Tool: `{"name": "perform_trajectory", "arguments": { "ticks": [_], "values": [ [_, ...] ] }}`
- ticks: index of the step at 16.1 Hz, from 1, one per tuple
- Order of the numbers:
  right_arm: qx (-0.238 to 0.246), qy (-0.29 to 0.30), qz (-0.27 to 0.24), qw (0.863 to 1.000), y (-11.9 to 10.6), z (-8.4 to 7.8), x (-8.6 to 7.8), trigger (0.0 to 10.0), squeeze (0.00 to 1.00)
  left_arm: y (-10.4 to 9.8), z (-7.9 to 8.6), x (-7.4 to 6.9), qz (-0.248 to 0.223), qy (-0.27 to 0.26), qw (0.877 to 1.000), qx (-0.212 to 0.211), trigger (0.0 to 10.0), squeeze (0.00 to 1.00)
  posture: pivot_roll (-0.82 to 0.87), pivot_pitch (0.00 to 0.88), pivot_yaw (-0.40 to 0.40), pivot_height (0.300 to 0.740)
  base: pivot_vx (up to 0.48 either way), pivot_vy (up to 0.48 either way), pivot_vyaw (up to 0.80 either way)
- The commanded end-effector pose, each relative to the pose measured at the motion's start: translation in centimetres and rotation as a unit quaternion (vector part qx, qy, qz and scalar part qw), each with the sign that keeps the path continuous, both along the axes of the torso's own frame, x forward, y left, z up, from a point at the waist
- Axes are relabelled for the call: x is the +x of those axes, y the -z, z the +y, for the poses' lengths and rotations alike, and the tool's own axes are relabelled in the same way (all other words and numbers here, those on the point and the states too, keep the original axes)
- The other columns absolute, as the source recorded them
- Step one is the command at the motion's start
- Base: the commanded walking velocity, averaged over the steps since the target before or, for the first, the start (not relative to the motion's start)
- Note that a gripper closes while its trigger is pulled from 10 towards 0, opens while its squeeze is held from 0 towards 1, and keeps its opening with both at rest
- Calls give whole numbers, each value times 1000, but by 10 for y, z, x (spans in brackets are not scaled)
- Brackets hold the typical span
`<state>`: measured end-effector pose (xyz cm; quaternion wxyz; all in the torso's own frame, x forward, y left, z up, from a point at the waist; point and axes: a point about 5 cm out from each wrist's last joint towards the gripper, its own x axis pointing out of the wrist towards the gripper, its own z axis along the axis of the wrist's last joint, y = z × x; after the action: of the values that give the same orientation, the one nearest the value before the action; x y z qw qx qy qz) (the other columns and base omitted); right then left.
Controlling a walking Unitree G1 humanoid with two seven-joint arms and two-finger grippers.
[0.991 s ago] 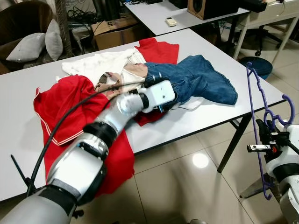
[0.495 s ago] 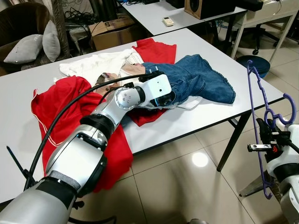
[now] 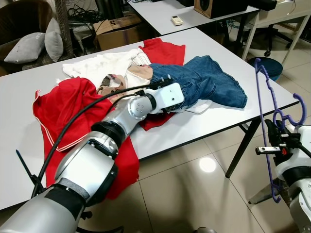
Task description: Hang hanger
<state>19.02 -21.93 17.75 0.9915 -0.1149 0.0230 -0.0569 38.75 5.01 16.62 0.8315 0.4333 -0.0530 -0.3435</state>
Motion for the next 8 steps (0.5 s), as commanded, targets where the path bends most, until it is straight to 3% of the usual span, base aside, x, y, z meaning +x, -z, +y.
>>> {"name": "perform_trajectory", "arguments": {
  "ticks": [1,8],
  "values": [
    [-1,-2,8,1000,2,2,-1,10000,0,-4,0,3,-11,-11,1000,11,0,0,-200,35,146,740,0,0,0],
    [-4,-3,12,1000,3,4,-3,10000,0,5,-9,2,-29,-42,998,42,0,0,-210,52,150,740,0,0,0]
  ]
}}
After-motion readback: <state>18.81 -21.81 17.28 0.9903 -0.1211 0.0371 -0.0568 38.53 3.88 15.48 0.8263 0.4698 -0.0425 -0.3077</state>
